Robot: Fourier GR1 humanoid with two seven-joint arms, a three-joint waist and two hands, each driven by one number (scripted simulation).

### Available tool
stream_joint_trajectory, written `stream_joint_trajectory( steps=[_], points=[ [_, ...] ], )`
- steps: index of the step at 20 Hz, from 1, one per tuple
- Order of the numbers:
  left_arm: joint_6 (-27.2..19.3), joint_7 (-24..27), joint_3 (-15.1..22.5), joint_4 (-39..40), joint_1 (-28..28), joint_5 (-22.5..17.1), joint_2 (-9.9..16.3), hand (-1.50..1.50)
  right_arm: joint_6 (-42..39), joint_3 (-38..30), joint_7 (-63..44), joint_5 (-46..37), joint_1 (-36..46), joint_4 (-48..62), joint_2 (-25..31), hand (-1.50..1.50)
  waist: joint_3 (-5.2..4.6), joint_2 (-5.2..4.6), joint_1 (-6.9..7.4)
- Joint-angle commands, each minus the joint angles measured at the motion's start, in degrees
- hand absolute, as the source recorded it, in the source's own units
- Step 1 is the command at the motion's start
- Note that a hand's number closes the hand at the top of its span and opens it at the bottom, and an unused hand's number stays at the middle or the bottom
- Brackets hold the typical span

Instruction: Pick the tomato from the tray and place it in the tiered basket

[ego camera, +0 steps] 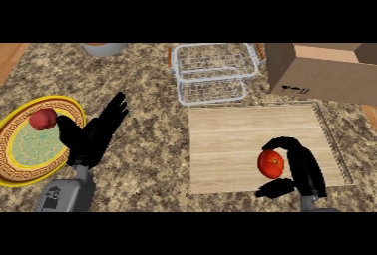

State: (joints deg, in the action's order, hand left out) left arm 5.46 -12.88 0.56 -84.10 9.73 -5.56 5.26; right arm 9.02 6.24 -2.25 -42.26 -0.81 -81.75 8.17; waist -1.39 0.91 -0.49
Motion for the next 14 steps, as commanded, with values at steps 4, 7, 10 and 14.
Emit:
stream_joint_trajectory(
  steps=[4,7,10,14],
  points=[
    [0.0,-2.1,0.4,-2.1,0.5,0.3,0.1,0.0,5.3,0.8,3.3,-1.8,-1.3,2.4,-3.1,1.5,1.41,-0.85,0.56],
    [-1.2,-3.3,1.1,-3.3,-1.0,0.9,-0.9,0.0,4.8,2.3,-1.8,-4.9,-0.2,1.2,-4.8,1.5,1.39,-0.88,0.68],
    [0.2,-1.1,0.9,-2.2,-0.7,0.4,-0.5,0.0,-2.6,0.6,-11.5,-11.7,1.8,1.5,2.5,1.5,1.28,-1.04,1.04],
    [-0.7,-3.2,0.8,-3.9,-1.7,0.5,-0.5,0.0,-9.3,2.1,-17.7,-14.9,-0.6,-4.1,5.1,1.5,1.31,-0.76,0.62]
  ],
)
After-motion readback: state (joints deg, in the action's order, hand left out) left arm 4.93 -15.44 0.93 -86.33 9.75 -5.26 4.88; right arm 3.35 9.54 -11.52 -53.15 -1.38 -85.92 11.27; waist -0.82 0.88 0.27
